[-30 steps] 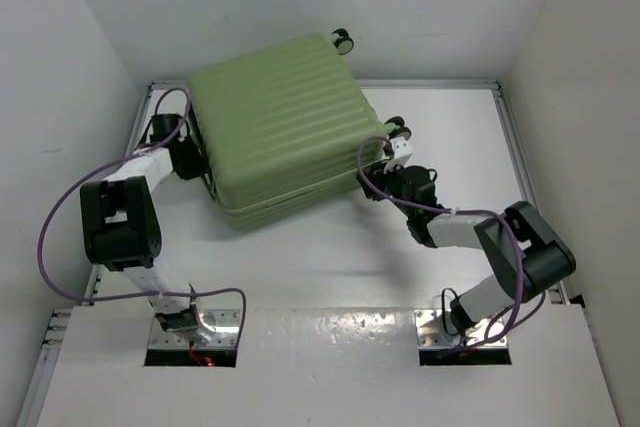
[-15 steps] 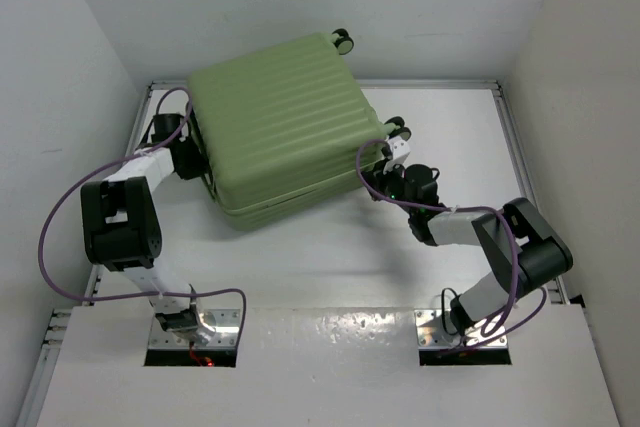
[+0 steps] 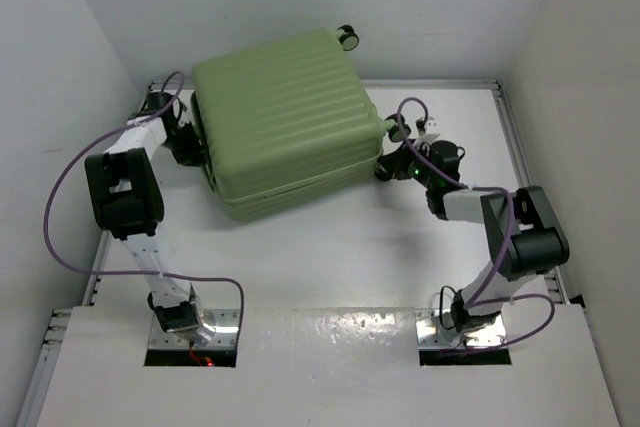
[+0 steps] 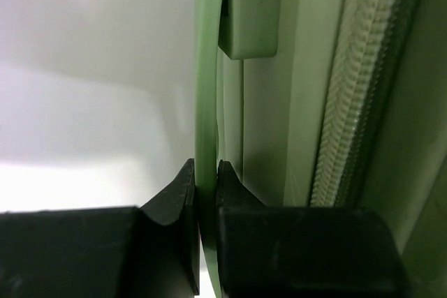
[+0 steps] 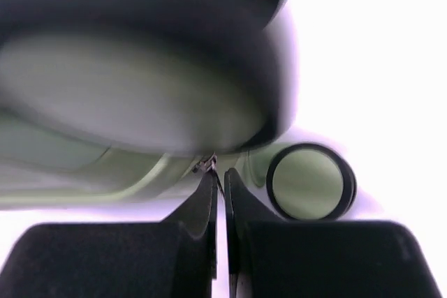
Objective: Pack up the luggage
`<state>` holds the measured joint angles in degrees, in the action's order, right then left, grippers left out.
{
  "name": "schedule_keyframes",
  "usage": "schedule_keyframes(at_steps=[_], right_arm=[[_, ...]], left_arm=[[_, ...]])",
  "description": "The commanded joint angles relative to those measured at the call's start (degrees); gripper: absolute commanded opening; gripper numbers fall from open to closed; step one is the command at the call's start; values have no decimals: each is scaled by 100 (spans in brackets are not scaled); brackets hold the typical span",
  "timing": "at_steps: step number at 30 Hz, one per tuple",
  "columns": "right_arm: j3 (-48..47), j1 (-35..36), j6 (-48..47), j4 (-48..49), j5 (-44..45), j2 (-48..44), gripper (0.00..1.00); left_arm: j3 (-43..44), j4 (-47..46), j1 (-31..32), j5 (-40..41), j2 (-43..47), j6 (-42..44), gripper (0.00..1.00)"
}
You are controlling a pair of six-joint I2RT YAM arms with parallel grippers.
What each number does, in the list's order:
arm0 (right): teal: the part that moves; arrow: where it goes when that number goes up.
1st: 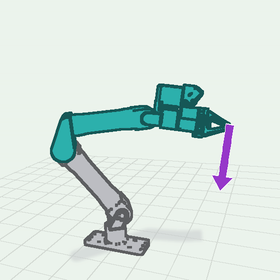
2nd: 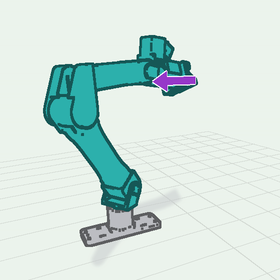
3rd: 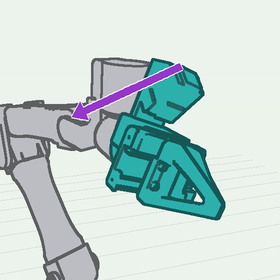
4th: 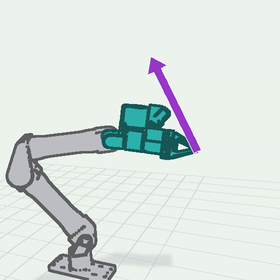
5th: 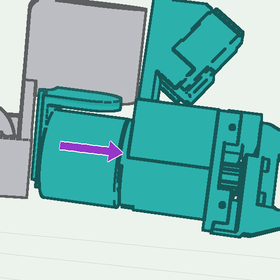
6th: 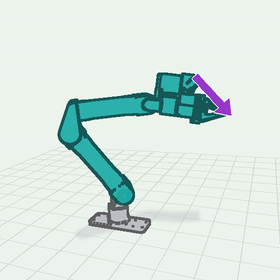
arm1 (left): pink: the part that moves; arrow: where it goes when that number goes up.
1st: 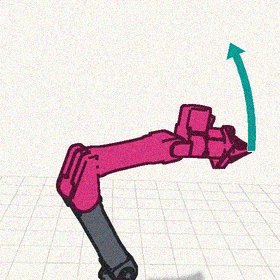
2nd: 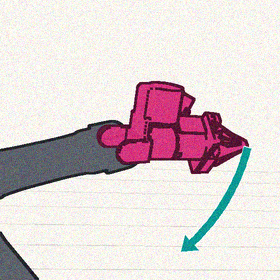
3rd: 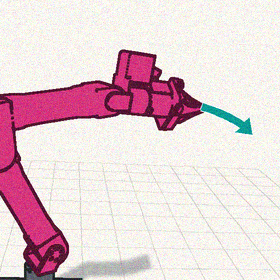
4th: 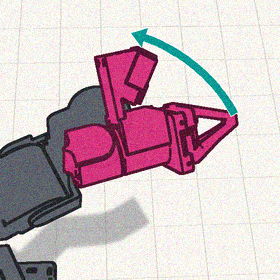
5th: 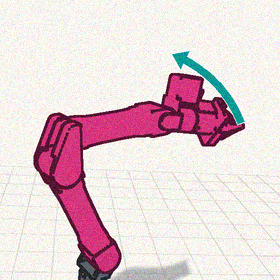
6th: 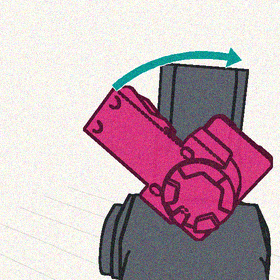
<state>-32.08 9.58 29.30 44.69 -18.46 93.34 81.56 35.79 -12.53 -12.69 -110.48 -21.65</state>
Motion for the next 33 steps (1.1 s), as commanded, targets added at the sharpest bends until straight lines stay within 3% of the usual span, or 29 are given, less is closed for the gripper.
schedule_keyframes(at_steps=[1,9,20,24,29,30,31,32,33], right_arm=[[-694,-932,365,-470,1240,552,0],[-2890,-1652,998,-777,379,2187,0],[-6604,-1758,1841,-874,-351,4965,0],[-7899,-1539,2185,-961,-299,6112,0],[-9929,-1038,2387,-1593,367,7196,0],[-9958,-1011,2379,-1638,543,7268,5],[-9906,-759,2422,-1621,615,7277,25],[-9514,-721,2518,-1577,598,7182,33],[-9301,-686,2589,-1490,528,6981,39]], left_arm=[[780,-600,-311,558,-1176,635,0],[2100,-292,-135,398,-2100,1180,0],[2400,-292,102,724,-2356,1848,0],[2400,-292,331,671,-2356,1998,0],[2400,-292,725,443,-2241,1840,0],[2461,-292,778,347,-2241,1770,2],[2461,-292,857,268,-2189,1630,12],[2513,-292,858,84,-2189,1551,52],[2514,-292,919,-13,-2128,1480,65]])
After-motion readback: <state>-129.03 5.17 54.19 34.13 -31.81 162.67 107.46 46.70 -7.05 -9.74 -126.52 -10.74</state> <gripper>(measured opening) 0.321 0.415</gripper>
